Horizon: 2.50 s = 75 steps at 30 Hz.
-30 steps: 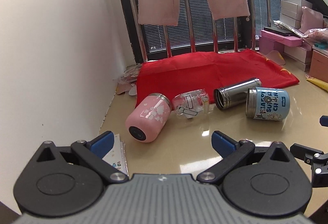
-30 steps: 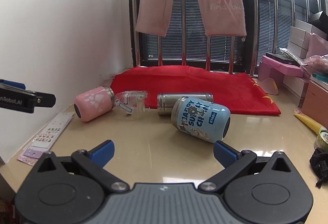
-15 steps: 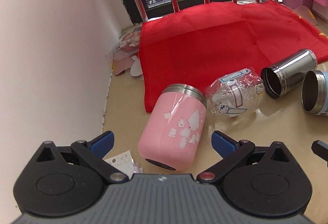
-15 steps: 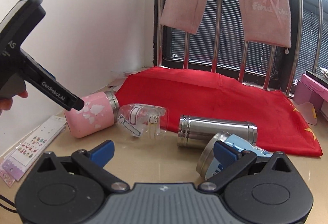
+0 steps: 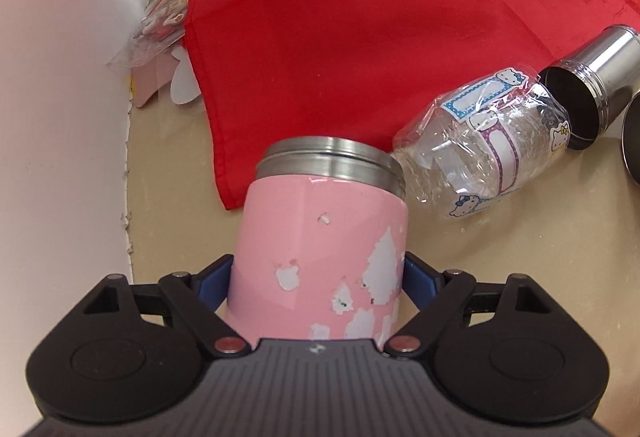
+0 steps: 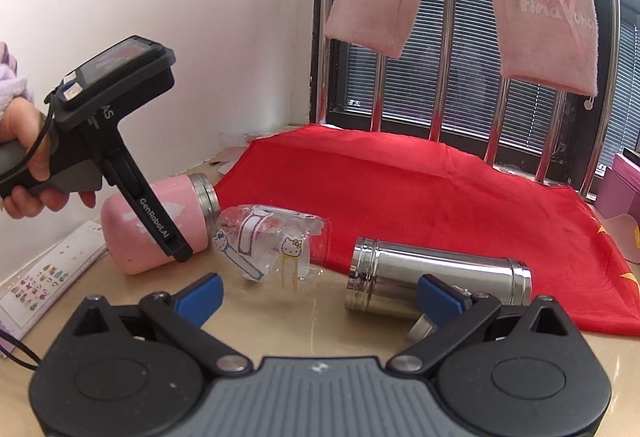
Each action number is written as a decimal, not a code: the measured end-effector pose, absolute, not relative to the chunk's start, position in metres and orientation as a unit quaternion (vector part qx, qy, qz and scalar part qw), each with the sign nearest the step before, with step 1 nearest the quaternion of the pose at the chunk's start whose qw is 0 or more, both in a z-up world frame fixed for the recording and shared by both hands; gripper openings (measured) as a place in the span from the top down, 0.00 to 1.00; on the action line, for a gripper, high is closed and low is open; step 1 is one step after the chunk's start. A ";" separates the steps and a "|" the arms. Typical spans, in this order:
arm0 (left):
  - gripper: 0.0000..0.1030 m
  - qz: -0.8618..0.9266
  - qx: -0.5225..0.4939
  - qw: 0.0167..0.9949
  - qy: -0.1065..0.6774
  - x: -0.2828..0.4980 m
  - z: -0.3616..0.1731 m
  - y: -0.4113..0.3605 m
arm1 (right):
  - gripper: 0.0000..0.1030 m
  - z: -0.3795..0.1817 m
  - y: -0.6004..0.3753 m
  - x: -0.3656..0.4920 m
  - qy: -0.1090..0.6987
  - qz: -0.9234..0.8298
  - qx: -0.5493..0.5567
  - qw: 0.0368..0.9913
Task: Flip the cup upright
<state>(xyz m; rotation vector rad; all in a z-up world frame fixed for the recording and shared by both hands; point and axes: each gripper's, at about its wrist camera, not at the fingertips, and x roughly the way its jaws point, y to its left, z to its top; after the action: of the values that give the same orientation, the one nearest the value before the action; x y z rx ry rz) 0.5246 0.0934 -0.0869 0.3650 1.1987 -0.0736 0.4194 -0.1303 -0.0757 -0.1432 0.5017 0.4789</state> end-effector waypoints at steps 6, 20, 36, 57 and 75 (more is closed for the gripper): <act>0.16 -0.037 0.185 0.805 0.563 0.508 -0.084 0.082 | 0.00 -0.075 -0.136 0.417 0.246 0.226 -0.066 0.940; 0.18 -0.031 0.204 0.814 0.543 0.415 -0.042 0.065 | 0.00 -0.040 -0.157 0.353 0.221 0.214 -0.047 0.950; 0.18 -0.062 0.232 0.793 0.561 0.293 -0.022 0.027 | 0.00 -0.022 -0.194 0.262 0.210 0.201 -0.027 0.957; 0.17 -0.139 0.254 0.794 0.534 0.310 -0.083 -0.084 | 0.00 -0.053 -0.278 0.227 0.269 0.102 0.001 0.958; 0.00 -0.067 0.099 0.924 0.362 0.211 -0.013 0.011 | 0.00 -0.037 -0.225 0.222 0.279 0.129 -0.028 0.951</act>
<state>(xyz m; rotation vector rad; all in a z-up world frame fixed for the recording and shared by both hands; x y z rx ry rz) 0.2106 0.0115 -0.0128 0.2040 0.7429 -0.1375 0.2218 -0.2246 -0.0366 -0.0563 0.5673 0.2623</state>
